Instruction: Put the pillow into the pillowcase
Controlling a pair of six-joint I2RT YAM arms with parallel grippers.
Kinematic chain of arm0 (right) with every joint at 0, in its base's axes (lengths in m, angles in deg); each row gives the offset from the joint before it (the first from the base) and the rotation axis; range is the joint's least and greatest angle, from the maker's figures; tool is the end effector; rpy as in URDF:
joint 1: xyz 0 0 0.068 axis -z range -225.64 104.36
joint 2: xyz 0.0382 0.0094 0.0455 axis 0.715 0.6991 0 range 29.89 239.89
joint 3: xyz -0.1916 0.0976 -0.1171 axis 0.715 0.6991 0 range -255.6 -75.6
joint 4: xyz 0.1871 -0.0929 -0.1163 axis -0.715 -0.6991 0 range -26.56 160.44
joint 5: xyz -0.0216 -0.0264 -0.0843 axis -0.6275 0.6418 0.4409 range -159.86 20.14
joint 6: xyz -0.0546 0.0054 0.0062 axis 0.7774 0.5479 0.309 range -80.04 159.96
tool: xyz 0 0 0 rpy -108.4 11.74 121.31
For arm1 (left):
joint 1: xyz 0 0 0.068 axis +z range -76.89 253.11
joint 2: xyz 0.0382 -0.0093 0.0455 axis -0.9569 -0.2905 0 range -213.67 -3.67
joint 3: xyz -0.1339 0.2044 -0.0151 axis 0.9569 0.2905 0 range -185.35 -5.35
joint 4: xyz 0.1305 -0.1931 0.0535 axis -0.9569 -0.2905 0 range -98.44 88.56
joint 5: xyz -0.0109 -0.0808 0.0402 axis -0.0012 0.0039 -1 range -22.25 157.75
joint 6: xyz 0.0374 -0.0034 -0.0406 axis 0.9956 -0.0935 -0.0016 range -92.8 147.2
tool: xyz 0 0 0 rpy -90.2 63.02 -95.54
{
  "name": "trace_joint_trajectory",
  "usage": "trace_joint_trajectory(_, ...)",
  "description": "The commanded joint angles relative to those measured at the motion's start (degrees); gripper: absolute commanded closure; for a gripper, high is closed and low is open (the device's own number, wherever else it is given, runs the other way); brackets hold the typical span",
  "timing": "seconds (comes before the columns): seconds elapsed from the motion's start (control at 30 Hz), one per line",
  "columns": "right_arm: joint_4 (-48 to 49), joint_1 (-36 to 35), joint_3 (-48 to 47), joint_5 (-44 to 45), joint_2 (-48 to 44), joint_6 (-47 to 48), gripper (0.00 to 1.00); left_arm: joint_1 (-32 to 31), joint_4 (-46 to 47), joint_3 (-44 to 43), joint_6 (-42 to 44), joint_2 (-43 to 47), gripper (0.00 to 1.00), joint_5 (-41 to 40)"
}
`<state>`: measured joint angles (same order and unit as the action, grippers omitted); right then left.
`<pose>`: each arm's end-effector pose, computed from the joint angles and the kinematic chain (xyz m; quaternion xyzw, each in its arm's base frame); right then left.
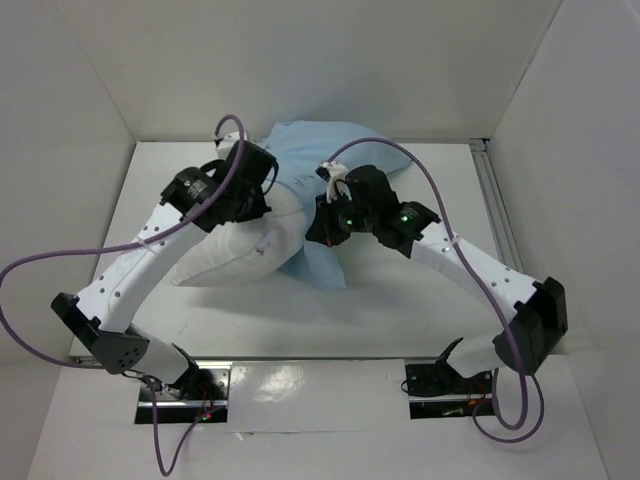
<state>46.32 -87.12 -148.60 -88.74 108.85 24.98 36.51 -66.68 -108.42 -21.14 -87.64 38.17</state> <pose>0.2135 0.2051 0.3260 -0.2755 0.8132 0.3582 0.3668 0.2185 -0.1392 0.3992 -0.1865 0.8824 -0.0692 0.4263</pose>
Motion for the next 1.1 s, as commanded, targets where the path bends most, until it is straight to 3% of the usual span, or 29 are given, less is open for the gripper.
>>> trace_joint_trajectory(0.0, 0.39, -0.1, -2.76, -0.46, 4.96, -2.6, 1.0, -3.74, 8.88, 3.2, -4.92, 1.17, 1.0, -1.98)
trace_joint_trajectory(0.1, -0.48, -0.1, -10.57, -1.69, 10.31, -1.19, 1.0, -6.46, 12.57, 5.59, -5.8, -0.05, 1.0, -2.49)
trace_joint_trajectory(0.2, -8.11, -0.62, -28.82, -8.68, 15.85, 1.44, 1.0, -8.13, 13.46, 2.54, -6.42, -3.92, 1.0, -4.42)
trace_joint_trajectory(0.27, -12.26, -5.77, -40.32, -9.95, 14.92, 2.5, 1.0, -9.19, 12.59, -3.0, -5.81, -4.63, 1.0, -7.66)
trace_joint_trajectory(0.3, -12.27, -8.07, -40.39, -7.26, 13.26, 2.5, 1.0, -9.8, 12.59, -4.06, -4.67, -4.63, 1.0, -8.73)
trace_joint_trajectory(0.33, -9.48, -9.84, -39.26, -6.27, 8.19, 2.5, 1.0, -9.81, 12.59, -4.68, -3.97, -4.11, 1.0, -9.43)
trace_joint_trajectory(0.43, -5.25, -10.91, -22.68, -3.2, -3.23, -2.67, 1.0, -9.81, 15.4, -3.99, -3.08, -3.49, 1.0, -9.97)
trace_joint_trajectory(0.47, -4.45, -10.91, -13.15, -1.97, -5.63, -5.64, 1.0, -9.81, 16.01, -3.98, -3.78, -4.18, 1.0, -8.58)
trace_joint_trajectory(0.57, -5.84, -10.91, 0.86, 0.15, -11.8, -11.09, 1.0, -10.86, 16.54, -2.5, -6.06, -6.47, 1.0, -7.77)
trace_joint_trajectory(0.67, -8.56, -10.91, 7.76, 3.04, -17.16, -15.33, 1.0, -13.05, 18.2, -0.91, -6.6, -8.84, 1.0, -6.63)
trace_joint_trajectory(0.7, -9.53, -10.91, 10.21, 4.45, -18.48, -16.38, 0.96, -13.67, 18.73, -0.21, -6.6, -9.55, 1.0, -4.97)
trace_joint_trajectory(0.73, -10.85, -10.91, 10.76, 8.37, -19.79, -18.13, 0.84, -14.89, 18.74, -0.21, -6.6, -10.34, 1.0, -4.09)
trace_joint_trajectory(0.77, -12.51, -10.91, 10.76, 10.76, -21.72, -18.85, 0.65, -15.43, 18.74, -0.21, -5.64, -11.13, 1.0, -3.21)
trace_joint_trajectory(0.8, -16.01, -10.91, 9.37, 12.79, -22.35, -18.85, 0.61, -15.43, 18.74, -0.73, -4.93, -11.83, 1.0, -1.2)
trace_joint_trajectory(0.83, -17.87, -10.91, 8.31, 17.33, -22.88, -19.64, 0.5, -16.13, 18.74, -0.73, -2.58, -12.45, 1.0, 0.13)
trace_joint_trajectory(0.87, -19.72, -10.91, 7.26, 19.64, -22.88, -19.65, 0.4, -16.13, 18.74, -0.73, -1.16, -12.45, 0.95, 1.18)
trace_joint_trajectory(0.9, -22.78, -10.91, 4.99, 21.58, -22.88, -19.65, 0.38, -16.13, 18.74, 0.05, 0.33, -11.58, 0.67, 4.07)
trace_joint_trajectory(0.93, -24.03, -10.91, 3.83, 23.34, -22.88, -19.65, 0.37, -16.13, 18.74, 0.58, 3.57, -10.79, 0.51, 5.66)
trace_joint_trajectory(0.97, -26.39, -10.91, 1.73, 27.27, -22.27, -19.65, 0.29, -16.13, 17.26, 1.37, 6.73, -8.96, 0.28, 9.16)
trace_joint_trajectory(1.0, -27.2, -10.91, 1.71, 28.96, -21.4, -19.65, 0.27, -16.13, 17.24, 1.38, 6.76, -8.94, 0.28, 9.19)
trace_joint_trajectory(1.07, -28.7, -10.91, -1.09, 33.87, -20.52, -20.87, 0.24, -16.66, 11.99, 1.38, 8.16, -5.7, 0.14, 10.25)
